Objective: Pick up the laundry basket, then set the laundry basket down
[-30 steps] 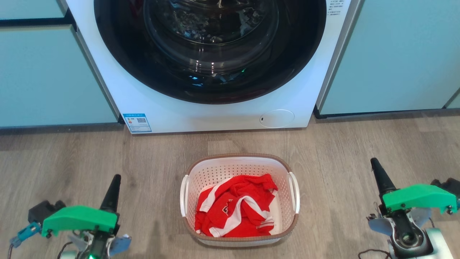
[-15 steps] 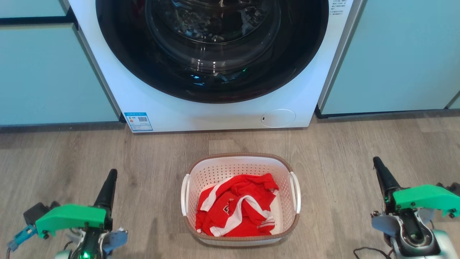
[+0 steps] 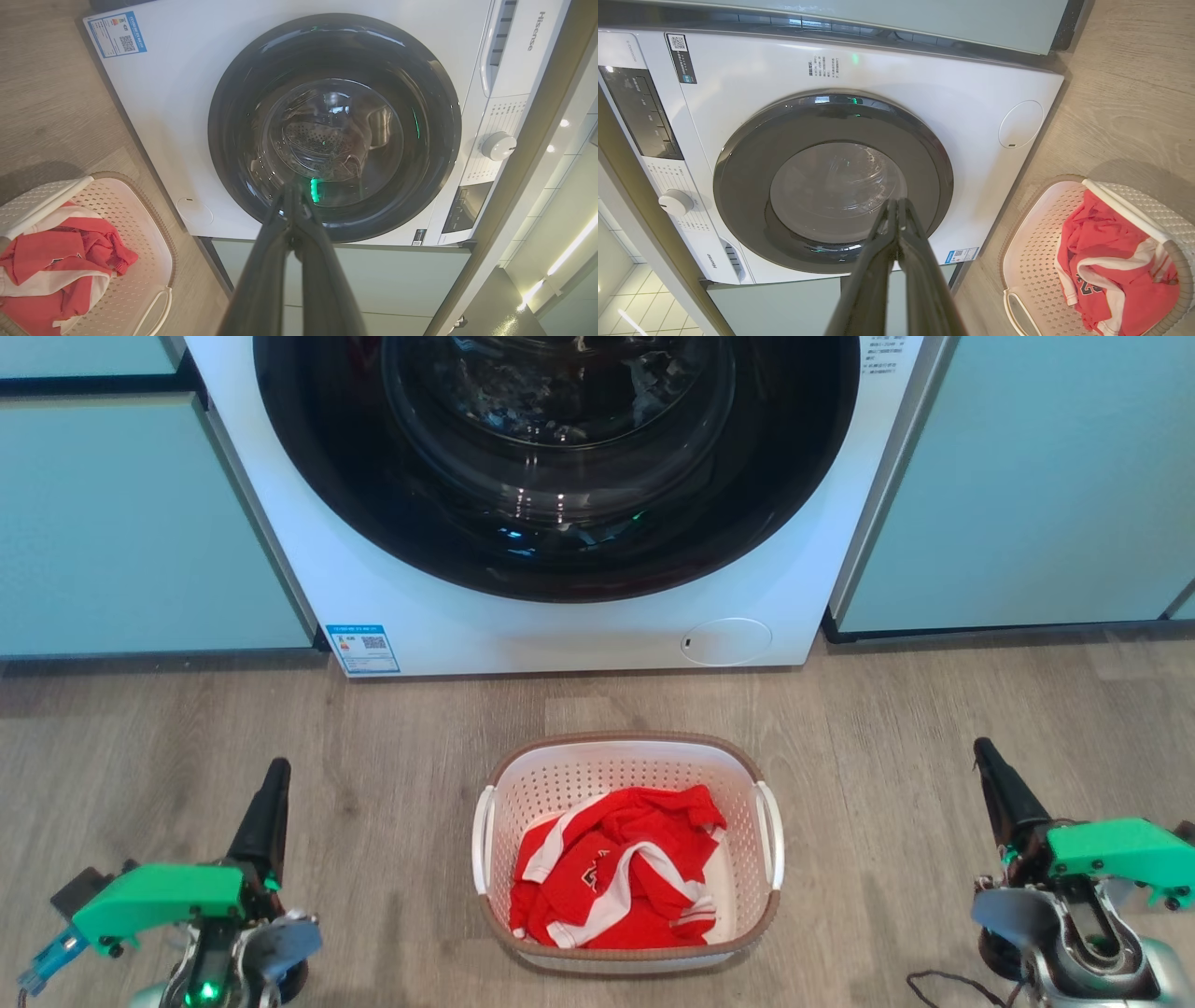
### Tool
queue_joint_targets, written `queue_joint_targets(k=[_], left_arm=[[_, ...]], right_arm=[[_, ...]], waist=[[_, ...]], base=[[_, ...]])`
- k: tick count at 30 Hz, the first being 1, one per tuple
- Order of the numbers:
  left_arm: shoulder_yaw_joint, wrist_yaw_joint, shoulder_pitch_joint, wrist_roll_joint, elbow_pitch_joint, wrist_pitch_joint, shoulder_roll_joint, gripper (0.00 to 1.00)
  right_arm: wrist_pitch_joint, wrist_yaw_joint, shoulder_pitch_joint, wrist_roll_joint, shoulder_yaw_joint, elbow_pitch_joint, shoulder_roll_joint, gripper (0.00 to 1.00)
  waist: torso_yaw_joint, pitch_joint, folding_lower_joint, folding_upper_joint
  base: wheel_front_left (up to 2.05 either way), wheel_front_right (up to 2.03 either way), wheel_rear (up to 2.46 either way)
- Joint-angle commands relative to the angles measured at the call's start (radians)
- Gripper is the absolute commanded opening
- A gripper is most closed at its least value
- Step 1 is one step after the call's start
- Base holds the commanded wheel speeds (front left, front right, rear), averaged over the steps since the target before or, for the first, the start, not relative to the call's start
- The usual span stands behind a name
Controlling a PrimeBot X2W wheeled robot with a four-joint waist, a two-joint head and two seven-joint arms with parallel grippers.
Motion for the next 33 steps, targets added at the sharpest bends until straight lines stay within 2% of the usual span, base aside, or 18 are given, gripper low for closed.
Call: queue_joint_targets(k=[1, 5, 33], left_arm=[[0.045, -0.014, -0.057, -0.031, -0.027, 0.013, 0.005, 0.0], [0.06, -0.025, -0.06, -0.07, -0.024, 0.023, -0.002, 0.0], [0.065, -0.025, -0.061, -0.066, -0.024, 0.027, -0.006, 0.0]], right_arm=[[0.011, -0.002, -0.014, 0.038, 0.012, -0.042, -0.006, 0.0], [0.02, -0.002, -0.013, 0.083, 0.006, -0.045, -0.005, 0.0], [0.02, -0.002, -0.013, 0.083, 0.006, -0.045, -0.005, 0.0]], waist=[[0.001, 0.0, 0.0, 0.0], [0.002, 0.001, 0.0, 0.0], [0.002, 0.001, 0.0, 0.0]], base=[[0.0, 0.0, 0.0], [0.0, 0.0, 0.0], [0.0, 0.0, 0.0]])
